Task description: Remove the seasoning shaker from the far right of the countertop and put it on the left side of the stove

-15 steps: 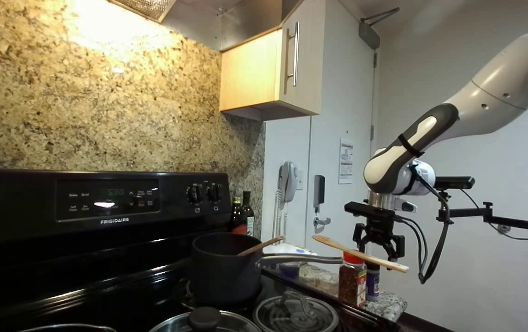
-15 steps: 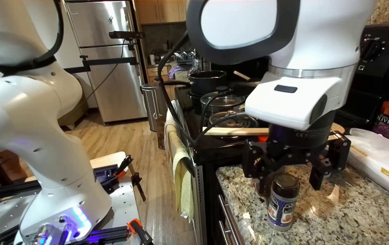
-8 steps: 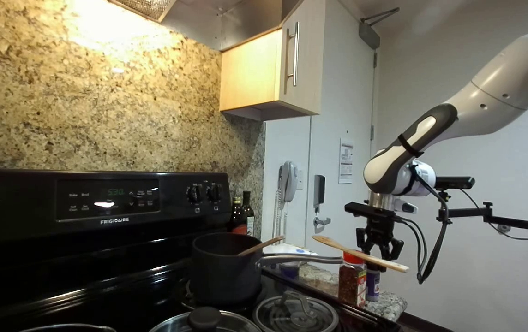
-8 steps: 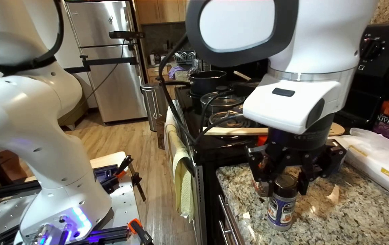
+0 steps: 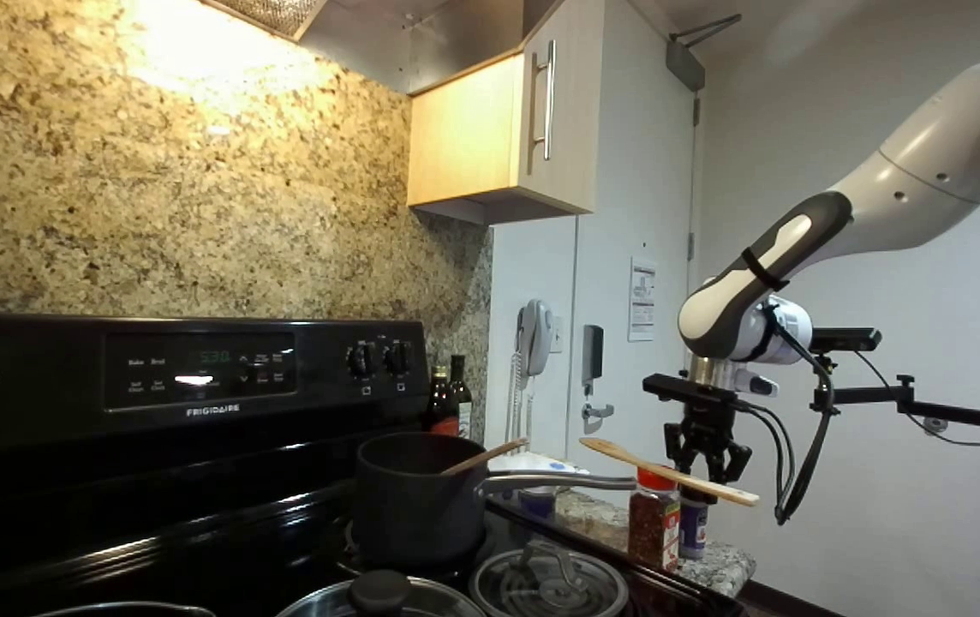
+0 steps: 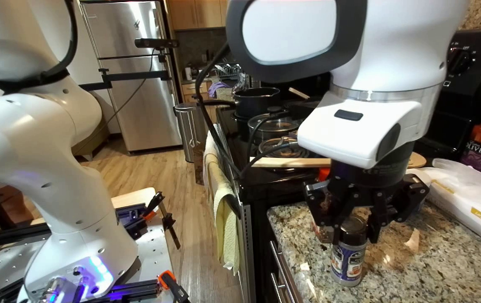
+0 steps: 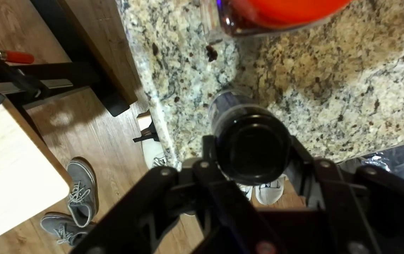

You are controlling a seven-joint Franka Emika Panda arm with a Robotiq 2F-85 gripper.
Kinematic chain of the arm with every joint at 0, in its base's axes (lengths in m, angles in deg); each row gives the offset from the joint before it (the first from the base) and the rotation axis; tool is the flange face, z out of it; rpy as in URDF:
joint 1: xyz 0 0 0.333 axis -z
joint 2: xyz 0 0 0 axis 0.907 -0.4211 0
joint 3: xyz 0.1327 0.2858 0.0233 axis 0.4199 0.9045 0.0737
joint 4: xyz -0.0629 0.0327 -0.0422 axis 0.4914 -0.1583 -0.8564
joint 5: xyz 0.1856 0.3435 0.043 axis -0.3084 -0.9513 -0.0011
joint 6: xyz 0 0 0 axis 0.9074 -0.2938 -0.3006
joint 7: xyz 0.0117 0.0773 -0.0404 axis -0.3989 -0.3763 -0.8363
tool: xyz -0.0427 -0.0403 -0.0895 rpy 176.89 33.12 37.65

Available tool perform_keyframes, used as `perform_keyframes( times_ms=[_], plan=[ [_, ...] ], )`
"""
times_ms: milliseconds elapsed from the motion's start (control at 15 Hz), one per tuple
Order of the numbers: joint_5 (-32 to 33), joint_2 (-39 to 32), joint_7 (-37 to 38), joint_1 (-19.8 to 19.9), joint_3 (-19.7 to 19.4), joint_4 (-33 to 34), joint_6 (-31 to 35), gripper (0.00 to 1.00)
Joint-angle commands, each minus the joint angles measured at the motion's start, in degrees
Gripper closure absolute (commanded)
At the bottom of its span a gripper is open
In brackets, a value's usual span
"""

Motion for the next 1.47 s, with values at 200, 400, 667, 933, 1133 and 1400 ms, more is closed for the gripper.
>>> perform_keyframes(
  times_ms=[200,400,667,933,1133,1400],
  plan=[
    [3.1,11.0,-3.8,1.0,-0.5,-4.2,-1.1,0.76],
    [8.4,18.3,-5.8,2.0,1.1,-5.3,-7.0,0.76],
    [12.9,29.2,-11.2,2.1,4.9,-5.1,-18.9,0.76],
    [11.0,28.5,-10.2,2.8,6.0,-3.6,-18.6,0.51],
    [11.1,26.9,-10.1,3.1,5.6,-3.6,-18.4,0.76],
    [6.8,27.3,-19.1,-0.3,4.6,-0.6,-19.8,0.76]
  ],
)
